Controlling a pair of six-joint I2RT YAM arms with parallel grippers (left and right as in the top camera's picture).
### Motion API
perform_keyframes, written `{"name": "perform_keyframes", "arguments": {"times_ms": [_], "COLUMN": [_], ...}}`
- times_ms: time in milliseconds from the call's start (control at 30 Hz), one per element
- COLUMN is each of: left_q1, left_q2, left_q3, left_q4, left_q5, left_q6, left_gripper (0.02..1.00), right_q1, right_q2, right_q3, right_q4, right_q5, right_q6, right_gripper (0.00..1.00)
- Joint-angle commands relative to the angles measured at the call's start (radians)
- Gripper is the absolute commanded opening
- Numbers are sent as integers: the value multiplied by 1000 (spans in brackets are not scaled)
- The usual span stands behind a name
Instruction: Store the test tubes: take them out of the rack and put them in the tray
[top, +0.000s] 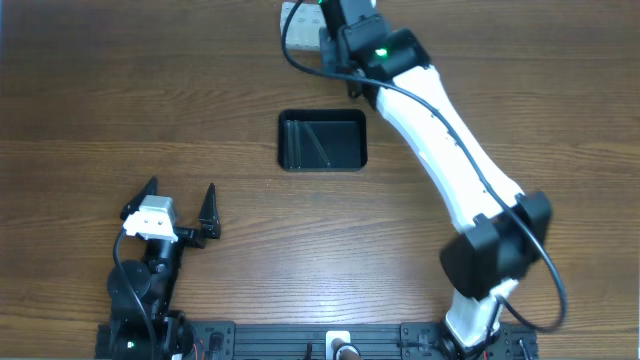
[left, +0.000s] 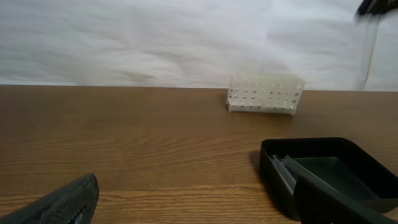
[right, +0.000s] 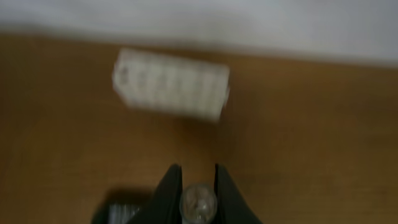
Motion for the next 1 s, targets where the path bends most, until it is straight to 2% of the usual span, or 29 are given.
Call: {"name": "perform_keyframes", "arguments": {"times_ms": [33, 233, 400, 1000], "left_q1": [5, 5, 5, 5], "left_q2": [-7, -7, -7, -7], "left_q3": [-11, -11, -11, -11], "left_q4": [3, 3, 3, 3], "left_q5": [10, 10, 10, 10], "left_q6": [18, 18, 18, 18], "left_gripper": [1000, 1000, 1000, 998], "right_q1": [-2, -2, -1, 4], "right_q2": [104, 198, 239, 340], "right_q3": [-10, -10, -10, -11], "right_q4": [-16, -5, -24, -86], "right_q5": [-164, -176, -262, -298], "right_q6": [33, 96, 103, 102], "right_gripper": [104, 104, 84, 126]}}
